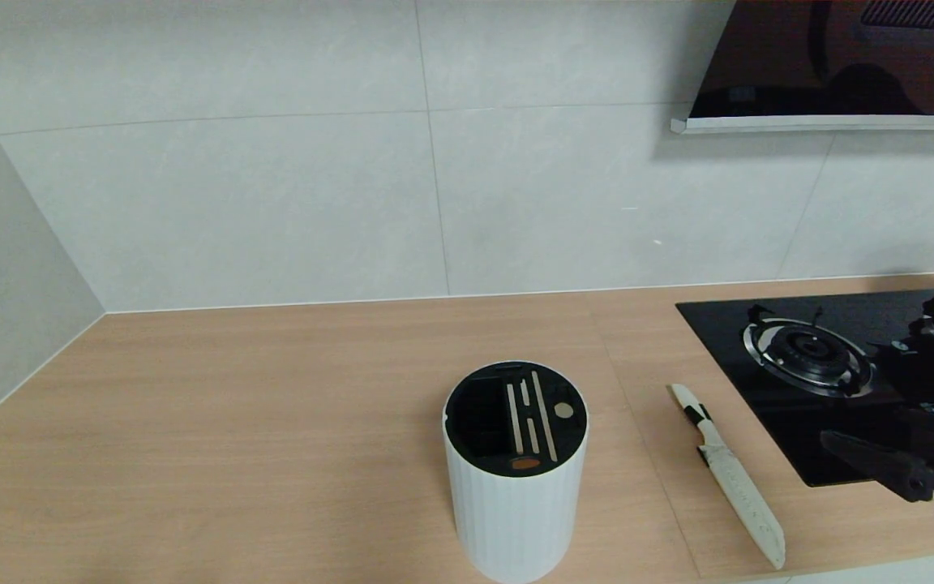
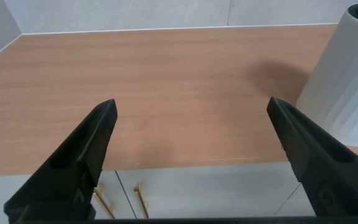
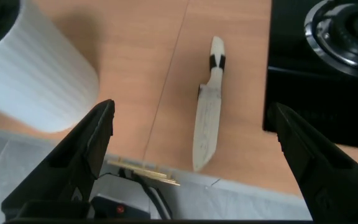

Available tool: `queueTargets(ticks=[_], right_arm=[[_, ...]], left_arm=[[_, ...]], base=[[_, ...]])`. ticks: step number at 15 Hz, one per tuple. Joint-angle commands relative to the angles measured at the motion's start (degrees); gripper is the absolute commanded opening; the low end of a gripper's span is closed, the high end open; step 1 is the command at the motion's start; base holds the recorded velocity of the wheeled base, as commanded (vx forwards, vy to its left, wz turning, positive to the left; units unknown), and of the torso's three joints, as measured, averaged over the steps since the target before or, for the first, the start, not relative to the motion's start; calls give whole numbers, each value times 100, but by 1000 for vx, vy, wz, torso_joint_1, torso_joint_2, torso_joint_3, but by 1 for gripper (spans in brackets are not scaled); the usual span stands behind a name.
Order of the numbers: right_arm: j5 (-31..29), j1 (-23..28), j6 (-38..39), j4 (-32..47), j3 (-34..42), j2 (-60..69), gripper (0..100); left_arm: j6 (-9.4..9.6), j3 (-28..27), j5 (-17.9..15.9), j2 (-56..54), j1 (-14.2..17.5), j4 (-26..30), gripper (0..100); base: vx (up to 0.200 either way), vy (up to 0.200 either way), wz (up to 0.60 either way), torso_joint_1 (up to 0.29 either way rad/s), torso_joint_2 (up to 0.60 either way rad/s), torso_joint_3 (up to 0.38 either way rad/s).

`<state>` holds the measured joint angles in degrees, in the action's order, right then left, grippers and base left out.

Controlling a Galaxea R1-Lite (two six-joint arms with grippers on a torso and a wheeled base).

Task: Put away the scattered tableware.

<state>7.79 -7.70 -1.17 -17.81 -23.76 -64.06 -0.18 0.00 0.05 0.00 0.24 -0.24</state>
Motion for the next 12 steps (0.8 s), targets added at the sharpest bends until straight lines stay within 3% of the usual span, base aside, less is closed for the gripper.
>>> queueTargets(ticks=[1, 6, 12], right_arm=[[-14, 6, 3, -328, -164, -845, 100], [-23, 32, -15, -838, -147, -2031, 100], [-313, 15, -32, -2297, 258, -3165, 100]], left_arm=[[1, 0, 4, 0, 2, -2, 100], [1, 0, -5, 0, 2, -2, 100], [-8, 0, -5, 0, 2, -2, 100]], base=[[0, 0, 0, 0, 0, 0], [0, 0, 0, 0, 0, 0], [0, 0, 0, 0, 0, 0]])
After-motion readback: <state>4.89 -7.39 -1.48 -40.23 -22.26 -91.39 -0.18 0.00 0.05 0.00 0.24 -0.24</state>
